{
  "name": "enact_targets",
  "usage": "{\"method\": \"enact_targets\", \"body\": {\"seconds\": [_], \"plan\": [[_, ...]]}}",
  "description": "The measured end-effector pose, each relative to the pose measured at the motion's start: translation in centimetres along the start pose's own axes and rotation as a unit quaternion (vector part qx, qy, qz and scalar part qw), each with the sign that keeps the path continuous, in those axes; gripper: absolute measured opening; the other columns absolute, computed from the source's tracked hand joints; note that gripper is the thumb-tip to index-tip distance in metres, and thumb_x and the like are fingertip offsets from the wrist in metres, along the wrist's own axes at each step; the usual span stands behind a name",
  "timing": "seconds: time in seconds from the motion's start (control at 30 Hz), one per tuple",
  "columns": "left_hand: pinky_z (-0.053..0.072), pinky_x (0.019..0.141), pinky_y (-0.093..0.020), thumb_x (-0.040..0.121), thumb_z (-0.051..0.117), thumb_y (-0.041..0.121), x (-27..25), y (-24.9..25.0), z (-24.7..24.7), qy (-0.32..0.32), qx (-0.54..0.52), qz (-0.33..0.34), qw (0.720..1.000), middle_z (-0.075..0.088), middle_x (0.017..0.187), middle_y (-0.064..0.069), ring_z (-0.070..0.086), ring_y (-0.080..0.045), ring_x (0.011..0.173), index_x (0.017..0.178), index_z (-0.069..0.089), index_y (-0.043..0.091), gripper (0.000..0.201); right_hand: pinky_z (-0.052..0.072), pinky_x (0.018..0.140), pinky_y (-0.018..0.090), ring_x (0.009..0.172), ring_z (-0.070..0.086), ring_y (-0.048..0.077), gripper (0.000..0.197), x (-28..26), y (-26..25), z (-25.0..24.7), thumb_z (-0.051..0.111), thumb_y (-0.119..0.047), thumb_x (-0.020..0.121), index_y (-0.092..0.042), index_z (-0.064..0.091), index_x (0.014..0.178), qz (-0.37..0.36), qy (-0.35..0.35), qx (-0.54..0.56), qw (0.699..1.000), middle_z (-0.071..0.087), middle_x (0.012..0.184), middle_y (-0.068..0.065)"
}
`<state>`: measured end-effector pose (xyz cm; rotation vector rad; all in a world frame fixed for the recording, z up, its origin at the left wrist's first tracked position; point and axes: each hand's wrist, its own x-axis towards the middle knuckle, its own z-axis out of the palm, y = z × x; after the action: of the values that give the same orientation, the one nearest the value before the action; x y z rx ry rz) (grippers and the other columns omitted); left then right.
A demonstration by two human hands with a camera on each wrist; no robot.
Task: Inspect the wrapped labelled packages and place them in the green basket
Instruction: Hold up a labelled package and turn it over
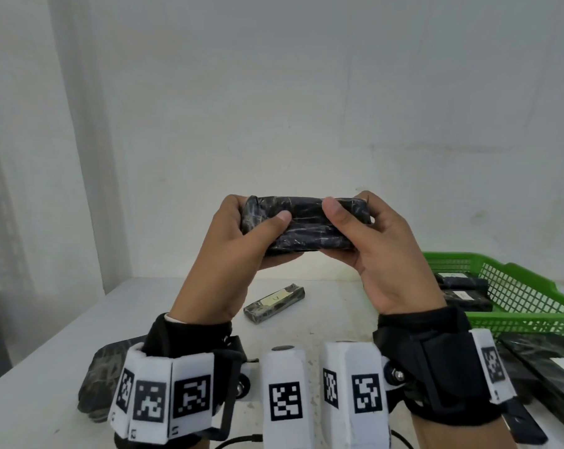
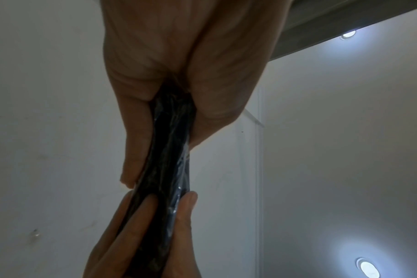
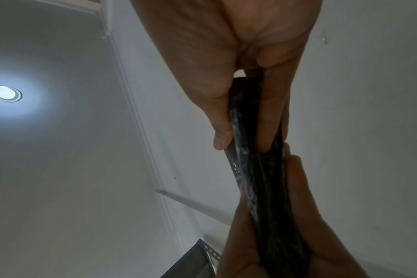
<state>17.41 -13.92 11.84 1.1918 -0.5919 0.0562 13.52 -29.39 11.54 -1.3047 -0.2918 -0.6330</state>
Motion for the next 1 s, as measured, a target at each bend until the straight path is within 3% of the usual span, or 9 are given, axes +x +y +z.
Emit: {"method": "enact_targets", "body": {"seconds": [0.1,0.27,0.43,0.53,0.67,0.8,0.87,0.93,1.0], "plan": [[0.061,0.070,-0.031,0.092,0.063,0.008,0.1,0.1,-0.1,-0.017,-0.004,-0.001,1.000,0.065,0.115,-0.025,0.074,-0.022,0.088,0.110,0.049,0.002,0.024,0.057,0.064,0.024,0.074,0.072,0.013,0.025,0.0,0.0,0.0,0.070,-0.025,0.074,-0.011,0.050,0.074,0.003,-0.004,0.010,1.000,0.070,0.074,0.000],[0.060,0.078,-0.031,0.079,0.075,0.020,0.1,0.4,-1.0,-0.064,-0.007,0.009,0.998,0.071,0.115,-0.014,0.073,-0.021,0.098,0.122,0.049,0.004,0.053,0.058,0.072,0.026,0.092,0.072,0.018,0.044,0.1,-0.1,0.1,0.070,-0.026,0.073,-0.003,0.060,0.109,0.047,-0.041,0.054,0.997,0.073,0.101,0.010],[0.060,0.077,-0.033,0.081,0.073,0.011,0.0,0.4,-1.2,-0.071,-0.019,0.034,0.997,0.069,0.115,-0.019,0.073,-0.025,0.095,0.122,0.049,0.001,0.050,0.057,0.068,0.022,0.079,0.073,0.015,0.022,-0.1,-0.5,-0.1,0.072,-0.016,0.069,-0.011,0.057,0.084,0.004,-0.030,0.013,0.999,0.073,0.083,0.003],[0.061,0.079,-0.035,0.077,0.067,0.022,0.0,0.6,-0.9,-0.064,-0.029,0.032,0.997,0.071,0.113,-0.016,0.074,-0.023,0.094,0.126,0.048,0.001,0.057,0.058,0.070,0.024,0.085,0.073,0.017,0.025,0.0,-0.5,-0.3,0.072,-0.016,0.070,-0.008,0.061,0.092,0.005,-0.032,0.027,0.999,0.073,0.089,0.005],[0.061,0.078,-0.034,0.084,0.071,0.038,0.1,0.5,-0.8,-0.058,-0.006,0.017,0.998,0.072,0.111,-0.006,0.073,-0.020,0.099,0.124,0.053,0.010,0.052,0.059,0.074,0.029,0.092,0.072,0.018,0.035,-0.1,-0.3,0.0,0.069,-0.024,0.074,-0.006,0.061,0.103,0.033,-0.041,0.049,0.997,0.072,0.097,0.007],[0.061,0.078,-0.034,0.095,0.058,0.013,0.6,0.0,-1.5,-0.047,0.010,0.035,0.998,0.071,0.105,-0.008,0.072,-0.020,0.094,0.118,0.057,0.011,0.023,0.059,0.075,0.031,0.088,0.072,0.020,0.025,-0.1,-0.3,0.3,0.068,-0.026,0.076,-0.008,0.056,0.089,0.018,-0.028,0.045,0.998,0.071,0.090,0.008],[0.060,0.078,-0.032,0.091,0.064,0.007,0.9,-0.2,-2.0,-0.051,0.007,0.051,0.997,0.070,0.105,-0.009,0.070,-0.020,0.093,0.113,0.060,0.013,0.022,0.059,0.075,0.032,0.087,0.071,0.021,0.020,-0.2,-0.5,0.3,0.068,-0.024,0.076,-0.011,0.055,0.084,0.020,-0.039,0.042,0.998,0.070,0.090,0.009],[0.060,0.078,-0.031,0.081,0.064,0.010,1.1,-0.2,-2.4,-0.061,-0.016,0.064,0.996,0.071,0.108,-0.009,0.070,-0.020,0.094,0.111,0.061,0.016,0.030,0.060,0.075,0.036,0.090,0.070,0.023,0.027,-0.4,-0.9,0.4,0.068,-0.024,0.074,-0.014,0.054,0.095,0.036,-0.052,0.054,0.997,0.069,0.093,0.008],[0.058,0.079,-0.027,0.079,0.060,0.009,1.1,-0.2,-2.5,-0.074,-0.030,0.090,0.993,0.072,0.116,-0.007,0.070,-0.019,0.101,0.113,0.059,0.016,0.035,0.060,0.077,0.041,0.099,0.070,0.023,0.050,-0.5,-1.2,0.5,0.068,-0.033,0.071,-0.019,0.048,0.115,0.060,-0.059,0.061,0.995,0.069,0.104,0.006]]}}
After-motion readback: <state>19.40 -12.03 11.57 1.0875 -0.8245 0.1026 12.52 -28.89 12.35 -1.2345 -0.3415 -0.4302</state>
